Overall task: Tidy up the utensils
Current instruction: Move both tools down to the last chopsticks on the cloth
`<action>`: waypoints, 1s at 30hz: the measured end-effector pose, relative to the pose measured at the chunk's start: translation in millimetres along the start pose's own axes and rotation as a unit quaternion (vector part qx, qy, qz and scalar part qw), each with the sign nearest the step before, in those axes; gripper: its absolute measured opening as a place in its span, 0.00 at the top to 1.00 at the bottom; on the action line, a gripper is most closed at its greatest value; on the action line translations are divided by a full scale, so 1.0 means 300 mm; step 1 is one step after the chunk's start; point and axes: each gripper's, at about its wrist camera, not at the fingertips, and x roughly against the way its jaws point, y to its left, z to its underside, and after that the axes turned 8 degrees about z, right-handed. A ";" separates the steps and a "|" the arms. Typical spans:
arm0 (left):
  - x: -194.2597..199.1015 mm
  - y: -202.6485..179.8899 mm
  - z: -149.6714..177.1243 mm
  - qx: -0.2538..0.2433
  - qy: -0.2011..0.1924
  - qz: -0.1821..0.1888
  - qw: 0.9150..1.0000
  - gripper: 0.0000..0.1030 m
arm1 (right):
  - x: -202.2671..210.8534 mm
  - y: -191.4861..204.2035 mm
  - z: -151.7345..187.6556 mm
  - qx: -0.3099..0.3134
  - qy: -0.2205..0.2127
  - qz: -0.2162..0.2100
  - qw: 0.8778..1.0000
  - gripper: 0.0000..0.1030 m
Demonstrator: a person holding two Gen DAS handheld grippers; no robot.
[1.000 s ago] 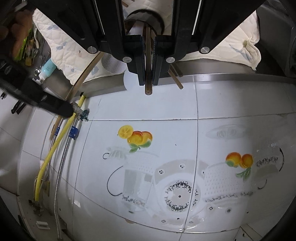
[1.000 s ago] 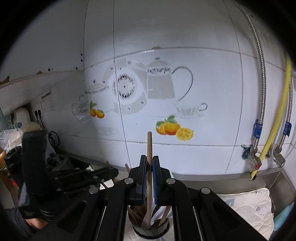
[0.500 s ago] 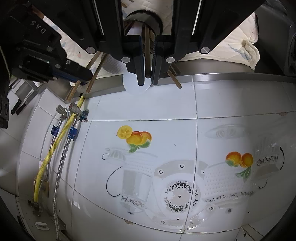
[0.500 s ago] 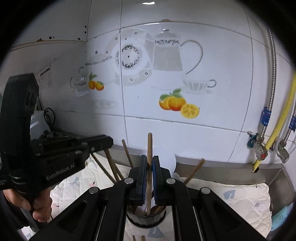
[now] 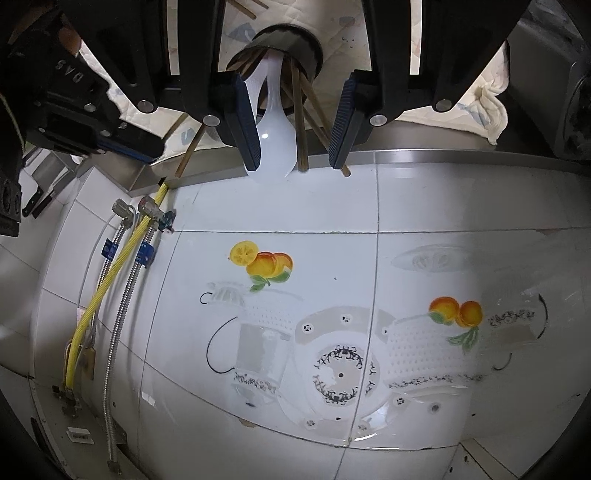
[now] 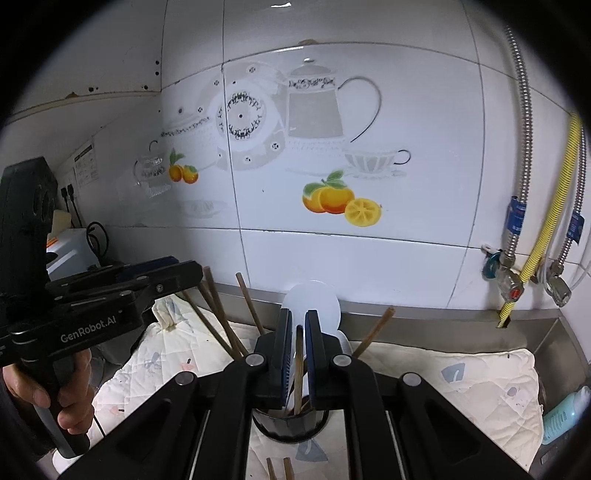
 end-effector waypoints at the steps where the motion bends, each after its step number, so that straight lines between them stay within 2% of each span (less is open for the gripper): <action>1: 0.009 0.000 0.006 0.002 0.001 0.000 1.000 0.59 | 0.012 -0.001 0.001 0.000 -0.002 -0.001 1.000 0.91; 7: 0.049 -0.009 0.059 0.011 0.014 -0.005 1.000 0.59 | 0.085 -0.028 0.041 -0.007 -0.005 -0.006 1.000 0.91; 12: 0.071 -0.018 0.129 0.022 0.030 -0.011 0.999 0.59 | 0.121 -0.060 0.122 -0.017 0.014 -0.012 1.000 0.91; 22: 0.101 -0.031 0.281 0.052 0.058 -0.028 0.997 0.59 | 0.079 -0.080 0.345 -0.011 0.096 -0.033 0.995 0.91; 30: 0.107 -0.022 0.365 0.070 0.077 -0.033 0.994 0.59 | -0.027 -0.020 0.471 0.011 0.155 -0.063 0.986 0.91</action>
